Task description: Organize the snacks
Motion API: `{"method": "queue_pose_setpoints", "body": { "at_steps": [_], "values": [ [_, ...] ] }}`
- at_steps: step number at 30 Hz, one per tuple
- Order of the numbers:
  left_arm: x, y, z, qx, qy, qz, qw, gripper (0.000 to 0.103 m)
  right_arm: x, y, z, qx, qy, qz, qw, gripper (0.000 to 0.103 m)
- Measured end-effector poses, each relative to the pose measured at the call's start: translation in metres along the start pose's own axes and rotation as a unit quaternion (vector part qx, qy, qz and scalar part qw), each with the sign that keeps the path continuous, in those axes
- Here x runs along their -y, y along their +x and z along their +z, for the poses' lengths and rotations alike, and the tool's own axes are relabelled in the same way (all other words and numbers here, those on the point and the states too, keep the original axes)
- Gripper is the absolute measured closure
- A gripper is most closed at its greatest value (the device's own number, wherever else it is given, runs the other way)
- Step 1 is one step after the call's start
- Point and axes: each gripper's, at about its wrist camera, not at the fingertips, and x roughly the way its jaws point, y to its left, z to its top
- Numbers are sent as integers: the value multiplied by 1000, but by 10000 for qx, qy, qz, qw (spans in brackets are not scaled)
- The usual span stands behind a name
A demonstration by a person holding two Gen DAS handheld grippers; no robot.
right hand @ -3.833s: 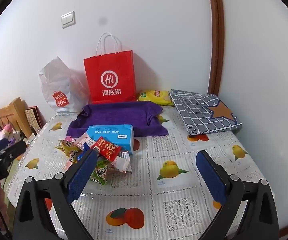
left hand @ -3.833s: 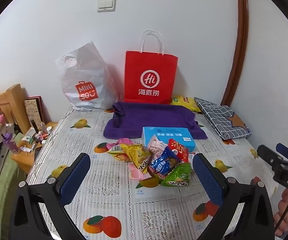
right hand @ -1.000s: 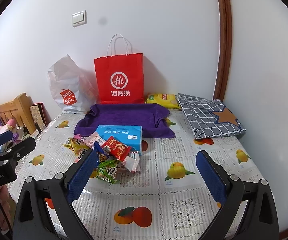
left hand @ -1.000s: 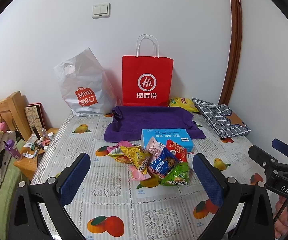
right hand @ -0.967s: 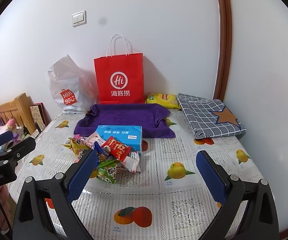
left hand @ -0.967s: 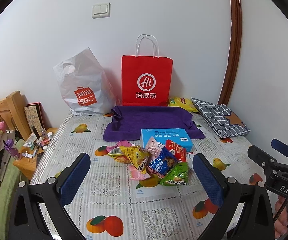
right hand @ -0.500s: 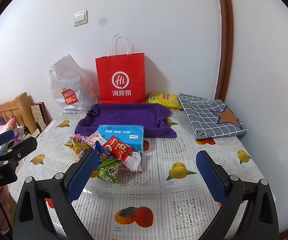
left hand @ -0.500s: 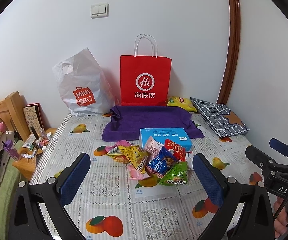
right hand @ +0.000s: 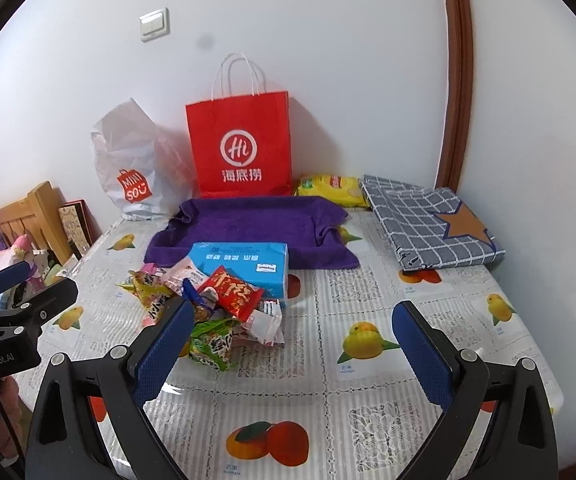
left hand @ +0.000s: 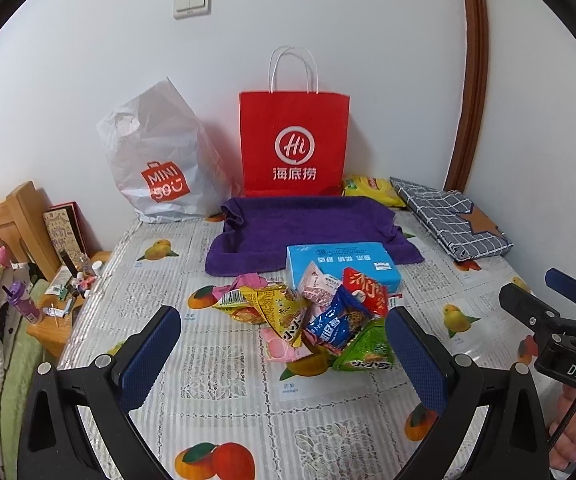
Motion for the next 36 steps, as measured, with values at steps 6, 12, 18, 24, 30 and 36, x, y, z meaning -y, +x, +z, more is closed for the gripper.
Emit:
{"method": "queue_pose_setpoints", "body": {
  "at_steps": [6, 12, 18, 24, 30, 36],
  "values": [
    [-10, 33, -1, -305, -118, 58, 9994, 0, 7, 32, -4, -255, 109, -50, 9996, 5],
    [-22, 67, -2, -688, -191, 42, 9974, 0, 14, 66, -7, -533, 203, -133, 9983, 7],
    [-38, 93, 0, -855, -253, 124, 9959, 0, 16, 98, -7, -696, 172, -243, 9971, 8],
    [-54, 115, 1, -1007, -417, -49, 9940, 1, 15, 138, -10, -1132, 366, 92, 9929, 19],
    [-63, 126, 1, -1039, -370, -1, 9939, 1, -6, 154, -4, -1145, 284, 612, 9911, 23],
    [-74, 133, 1, -1118, -496, -74, 9925, 1, -38, 164, 3, -1159, -58, 1048, 9877, 23]
  ]
}}
